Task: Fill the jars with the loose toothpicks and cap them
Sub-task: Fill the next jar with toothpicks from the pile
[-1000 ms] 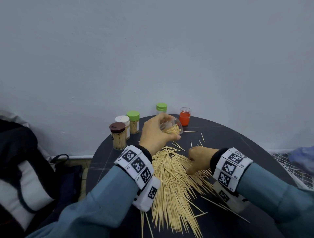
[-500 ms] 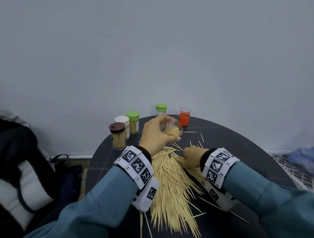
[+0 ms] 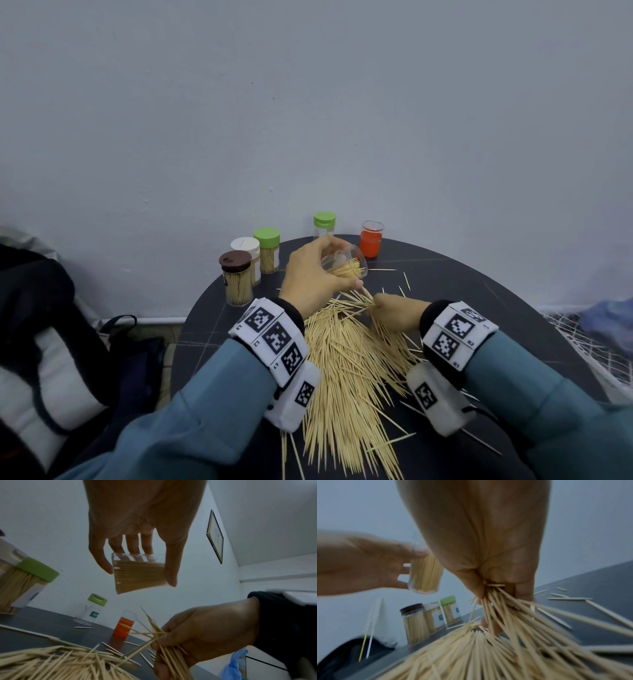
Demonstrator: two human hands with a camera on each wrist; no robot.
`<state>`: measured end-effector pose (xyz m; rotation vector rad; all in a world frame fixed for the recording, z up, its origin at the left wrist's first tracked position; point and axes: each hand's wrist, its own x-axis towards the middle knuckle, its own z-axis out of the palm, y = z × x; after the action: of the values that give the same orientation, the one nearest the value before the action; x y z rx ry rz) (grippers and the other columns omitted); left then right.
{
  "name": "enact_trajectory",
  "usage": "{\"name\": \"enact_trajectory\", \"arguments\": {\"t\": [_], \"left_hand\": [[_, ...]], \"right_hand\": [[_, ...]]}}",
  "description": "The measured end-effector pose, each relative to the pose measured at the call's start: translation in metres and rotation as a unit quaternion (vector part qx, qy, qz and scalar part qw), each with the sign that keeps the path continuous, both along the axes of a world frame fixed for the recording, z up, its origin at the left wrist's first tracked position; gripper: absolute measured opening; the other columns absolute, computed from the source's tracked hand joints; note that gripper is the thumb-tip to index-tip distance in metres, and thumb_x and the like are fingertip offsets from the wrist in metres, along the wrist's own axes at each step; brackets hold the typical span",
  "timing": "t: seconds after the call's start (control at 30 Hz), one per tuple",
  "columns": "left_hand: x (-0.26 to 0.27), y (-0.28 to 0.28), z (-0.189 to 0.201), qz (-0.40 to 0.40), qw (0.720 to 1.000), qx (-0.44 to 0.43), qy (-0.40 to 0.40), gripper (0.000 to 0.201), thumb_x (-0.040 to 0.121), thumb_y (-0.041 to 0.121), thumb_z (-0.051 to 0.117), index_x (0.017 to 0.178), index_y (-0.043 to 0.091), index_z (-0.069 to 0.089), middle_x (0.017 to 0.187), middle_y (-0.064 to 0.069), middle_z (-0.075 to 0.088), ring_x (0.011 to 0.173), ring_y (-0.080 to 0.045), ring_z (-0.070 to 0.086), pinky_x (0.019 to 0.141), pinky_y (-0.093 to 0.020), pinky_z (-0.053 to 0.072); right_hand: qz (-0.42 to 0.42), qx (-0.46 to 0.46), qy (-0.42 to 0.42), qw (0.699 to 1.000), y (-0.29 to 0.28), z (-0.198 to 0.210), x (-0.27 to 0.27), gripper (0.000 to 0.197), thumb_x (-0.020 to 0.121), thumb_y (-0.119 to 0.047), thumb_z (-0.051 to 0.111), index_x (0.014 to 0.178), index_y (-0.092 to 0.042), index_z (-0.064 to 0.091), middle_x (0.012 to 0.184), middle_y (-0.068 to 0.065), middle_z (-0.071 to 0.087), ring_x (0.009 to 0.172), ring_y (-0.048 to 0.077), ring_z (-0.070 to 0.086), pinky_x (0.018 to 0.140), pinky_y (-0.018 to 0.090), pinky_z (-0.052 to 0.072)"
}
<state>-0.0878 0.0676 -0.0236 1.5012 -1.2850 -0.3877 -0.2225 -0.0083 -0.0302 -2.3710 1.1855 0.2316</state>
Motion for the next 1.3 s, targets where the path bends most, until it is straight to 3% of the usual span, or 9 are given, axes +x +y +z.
{"name": "enact_trajectory", "arguments": {"t": [0.07, 0.13, 0.3, 0.43, 0.73, 0.9, 1.13, 1.23, 1.3], "left_hand": [[0.0, 0.0, -0.001, -0.002, 1.0, 0.001, 0.001, 0.05, 0.06, 0.016, 0.087, 0.103, 0.027, 0.063, 0.115, 0.007, 0.065, 0.113, -0.007, 0.056, 0.09, -0.02, 0.039], [0.001, -0.001, -0.001, -0.002, 1.0, 0.003, 0.0, 0.05, 0.06, 0.016, 0.087, 0.103, 0.027, 0.063, 0.117, 0.007, 0.065, 0.114, -0.008, 0.055, 0.093, -0.022, 0.04], [0.001, -0.001, -0.002, -0.008, 1.0, 0.003, 0.002, 0.05, 0.06, 0.015, 0.087, 0.103, 0.024, 0.063, 0.114, 0.006, 0.065, 0.113, -0.008, 0.056, 0.092, -0.021, 0.039], [0.001, -0.001, -0.004, -0.011, 1.0, 0.003, 0.001, 0.05, 0.061, 0.015, 0.087, 0.103, 0.025, 0.063, 0.113, 0.008, 0.065, 0.111, -0.007, 0.056, 0.091, -0.021, 0.04], [0.002, -0.004, -0.008, -0.011, 1.0, 0.016, -0.013, 0.052, 0.061, 0.018, 0.087, 0.106, 0.024, 0.063, 0.111, 0.009, 0.064, 0.11, -0.005, 0.056, 0.087, -0.018, 0.039], [0.001, -0.005, -0.01, -0.022, 0.999, 0.037, -0.028, 0.051, 0.061, 0.019, 0.087, 0.106, 0.023, 0.064, 0.109, 0.009, 0.065, 0.106, -0.005, 0.056, 0.076, -0.008, 0.036], [-0.002, -0.006, -0.016, -0.037, 0.995, 0.085, -0.033, 0.05, 0.062, 0.022, 0.087, 0.106, 0.019, 0.064, 0.103, 0.007, 0.063, 0.098, -0.007, 0.057, 0.072, -0.008, 0.039], [-0.004, -0.007, -0.015, -0.051, 0.994, 0.098, 0.002, 0.048, 0.066, 0.026, 0.085, 0.109, 0.017, 0.063, 0.099, 0.007, 0.063, 0.089, -0.004, 0.058, 0.067, -0.01, 0.042], [-0.006, -0.007, -0.014, -0.062, 0.993, 0.097, 0.034, 0.047, 0.069, 0.028, 0.083, 0.109, 0.015, 0.063, 0.102, 0.005, 0.065, 0.088, -0.004, 0.058, 0.068, -0.011, 0.043]], "right_hand": [[-0.02, 0.057, -0.069, 0.996, -0.004, 0.0, -0.002, 0.031, 0.102, -0.015, 0.03, 0.096, -0.001, 0.057, 0.093, 0.011, 0.061, 0.074, 0.015, 0.054, 0.07, 0.023, 0.045], [-0.061, 0.113, -0.141, 0.982, -0.006, -0.002, -0.004, 0.031, 0.102, -0.015, 0.029, 0.08, -0.01, 0.05, 0.08, 0.007, 0.056, 0.066, 0.014, 0.051, 0.06, 0.02, 0.041], [-0.177, 0.262, -0.342, 0.885, -0.01, -0.015, -0.006, 0.014, 0.102, -0.01, 0.028, 0.092, -0.009, 0.039, 0.068, 0.004, 0.045, 0.059, 0.015, 0.046, 0.056, 0.024, 0.043], [-0.175, 0.297, -0.399, 0.85, -0.016, -0.023, -0.005, 0.017, 0.101, -0.006, 0.026, 0.09, -0.011, 0.038, 0.066, 0.002, 0.042, 0.057, 0.013, 0.04, 0.055, 0.023, 0.038], [-0.178, 0.303, -0.551, 0.757, -0.017, -0.011, -0.004, 0.027, 0.102, -0.004, 0.02, 0.082, -0.013, 0.037, 0.064, 0.001, 0.034, 0.054, 0.01, 0.033, 0.049, 0.017, 0.031], [-0.167, 0.261, -0.632, 0.71, -0.018, 0.011, -0.001, 0.031, 0.102, -0.003, 0.019, 0.079, -0.014, 0.037, 0.061, -0.001, 0.033, 0.046, 0.005, 0.034, 0.048, 0.015, 0.028], [-0.145, 0.197, -0.721, 0.648, -0.015, 0.05, 0.009, 0.032, 0.102, -0.003, 0.018, 0.08, -0.016, 0.036, 0.063, -0.002, 0.032, 0.045, 0.004, 0.034, 0.046, 0.014, 0.029], [-0.135, 0.192, -0.727, 0.646, -0.011, 0.047, 0.016, 0.03, 0.103, -0.006, 0.018, 0.081, -0.016, 0.036, 0.064, -0.003, 0.034, 0.048, 0.005, 0.035, 0.05, 0.015, 0.032], [-0.126, 0.185, -0.711, 0.666, -0.006, 0.037, 0.021, 0.027, 0.103, -0.008, 0.02, 0.084, -0.015, 0.038, 0.066, -0.003, 0.037, 0.055, 0.008, 0.038, 0.055, 0.018, 0.035]]}}
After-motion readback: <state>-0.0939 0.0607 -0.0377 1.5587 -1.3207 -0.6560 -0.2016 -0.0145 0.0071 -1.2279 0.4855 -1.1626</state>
